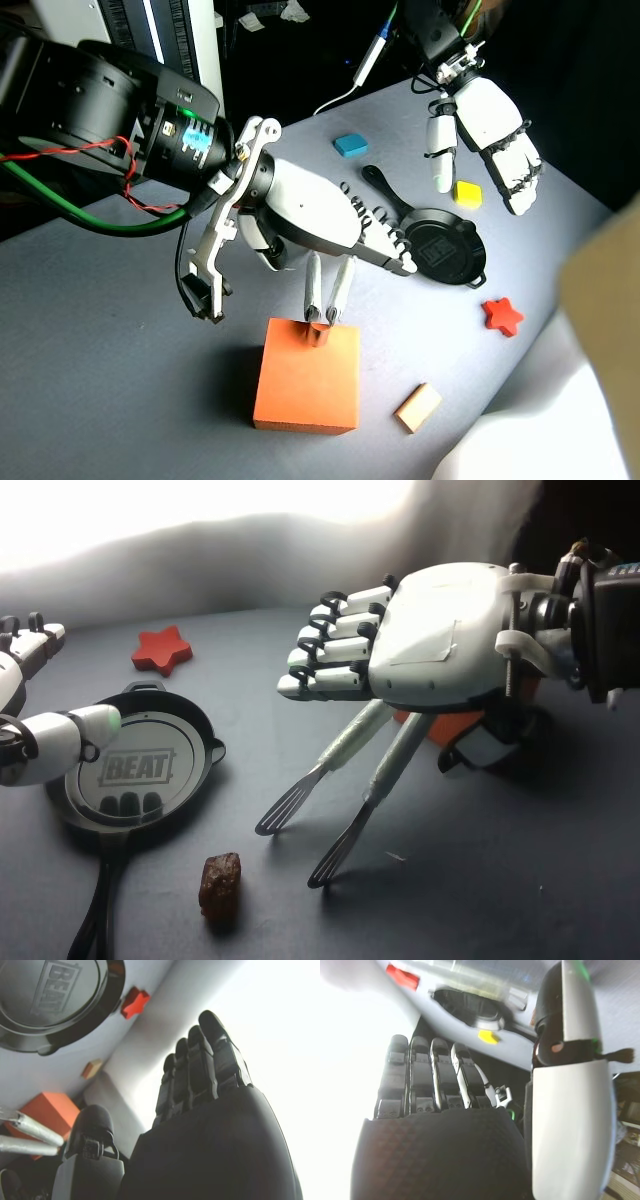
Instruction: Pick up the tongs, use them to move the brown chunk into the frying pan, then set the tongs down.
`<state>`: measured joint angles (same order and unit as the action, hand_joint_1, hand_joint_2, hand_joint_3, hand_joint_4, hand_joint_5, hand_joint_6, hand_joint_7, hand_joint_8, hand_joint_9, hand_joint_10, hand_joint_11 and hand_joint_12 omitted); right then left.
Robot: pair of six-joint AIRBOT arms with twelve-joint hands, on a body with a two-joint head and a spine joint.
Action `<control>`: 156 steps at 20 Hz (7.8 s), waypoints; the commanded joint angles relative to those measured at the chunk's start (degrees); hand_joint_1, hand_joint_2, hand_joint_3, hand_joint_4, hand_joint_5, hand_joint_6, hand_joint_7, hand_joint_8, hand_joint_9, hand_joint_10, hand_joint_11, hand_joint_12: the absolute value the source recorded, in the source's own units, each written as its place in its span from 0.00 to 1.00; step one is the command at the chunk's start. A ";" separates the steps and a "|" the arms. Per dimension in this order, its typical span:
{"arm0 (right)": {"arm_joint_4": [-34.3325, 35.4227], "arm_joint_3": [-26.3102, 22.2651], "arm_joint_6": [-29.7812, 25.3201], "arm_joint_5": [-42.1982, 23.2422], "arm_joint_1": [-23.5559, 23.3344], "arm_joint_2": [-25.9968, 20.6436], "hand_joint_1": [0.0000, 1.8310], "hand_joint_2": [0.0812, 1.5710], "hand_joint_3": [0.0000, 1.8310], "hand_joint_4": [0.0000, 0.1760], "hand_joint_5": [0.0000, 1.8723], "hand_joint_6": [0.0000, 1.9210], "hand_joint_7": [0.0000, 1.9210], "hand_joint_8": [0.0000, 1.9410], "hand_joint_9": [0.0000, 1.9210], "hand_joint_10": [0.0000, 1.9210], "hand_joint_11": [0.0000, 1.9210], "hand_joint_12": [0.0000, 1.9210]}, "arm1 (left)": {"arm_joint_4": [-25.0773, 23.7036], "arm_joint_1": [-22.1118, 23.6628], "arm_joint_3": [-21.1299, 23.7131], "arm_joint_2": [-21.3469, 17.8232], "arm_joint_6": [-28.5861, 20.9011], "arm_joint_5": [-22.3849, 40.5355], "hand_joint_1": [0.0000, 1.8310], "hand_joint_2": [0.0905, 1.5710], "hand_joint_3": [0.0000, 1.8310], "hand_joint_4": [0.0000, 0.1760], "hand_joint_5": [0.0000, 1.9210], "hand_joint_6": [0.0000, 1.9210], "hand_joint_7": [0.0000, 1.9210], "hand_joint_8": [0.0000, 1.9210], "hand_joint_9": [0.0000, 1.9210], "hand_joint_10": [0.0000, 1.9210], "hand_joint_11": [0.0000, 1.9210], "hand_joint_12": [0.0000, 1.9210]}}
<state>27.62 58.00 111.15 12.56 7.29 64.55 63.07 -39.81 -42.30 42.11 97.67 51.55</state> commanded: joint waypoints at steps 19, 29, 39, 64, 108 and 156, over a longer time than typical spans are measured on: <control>-19.44 8.67 -20.00 6.06 -1.35 7.23 0.60 0.51 0.00 0.00 0.00 0.00 0.00 0.00 0.00 0.00 0.00 0.00 | -2.68 -0.15 1.30 -0.28 0.04 4.73 0.02 0.81 0.00 0.00 0.02 0.01 0.06 0.00 0.06 0.00 0.00 0.28; -23.37 10.83 -19.15 4.26 0.16 11.48 0.58 0.53 0.00 0.00 0.00 0.00 0.00 0.00 0.00 0.00 0.00 0.00 | -2.71 -0.77 1.24 -0.05 0.04 4.73 0.00 0.79 0.00 0.00 0.05 0.01 0.06 0.00 0.06 0.00 0.00 0.26; -28.10 12.51 -25.82 3.09 2.07 12.95 0.60 0.52 0.00 0.00 0.00 0.00 0.00 0.00 0.00 0.00 0.00 0.00 | -2.72 -1.09 1.07 0.43 -0.29 5.17 0.00 0.80 0.00 0.00 0.05 0.00 0.07 0.00 0.08 0.00 0.00 0.31; -40.69 14.70 -45.15 2.62 4.61 13.77 0.65 0.59 0.02 0.00 0.16 0.02 0.15 0.01 0.12 0.02 0.00 0.40 | -2.71 0.09 1.20 0.69 0.49 5.68 0.00 0.80 0.00 0.00 0.03 0.00 0.06 0.00 0.07 0.00 0.00 0.30; -64.02 2.53 -73.01 10.97 -5.18 7.36 0.59 0.77 0.00 0.00 0.40 0.69 0.53 0.02 0.33 0.40 0.14 0.84 | -2.71 -0.72 0.81 0.96 1.21 5.91 0.00 0.80 0.00 0.00 0.01 0.01 0.06 0.01 0.07 0.01 0.00 0.34; -105.63 -10.17 -120.36 38.80 4.12 16.21 0.58 0.73 0.00 0.00 0.39 0.15 0.46 0.00 0.28 0.37 0.08 0.83 | -1.71 -1.94 -0.94 1.66 0.07 6.92 0.00 0.80 0.00 0.00 0.04 0.00 0.08 0.00 0.09 0.00 0.00 0.40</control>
<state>-73.82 47.97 -9.13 51.40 11.81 80.93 63.92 -42.04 -43.09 44.12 97.82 53.19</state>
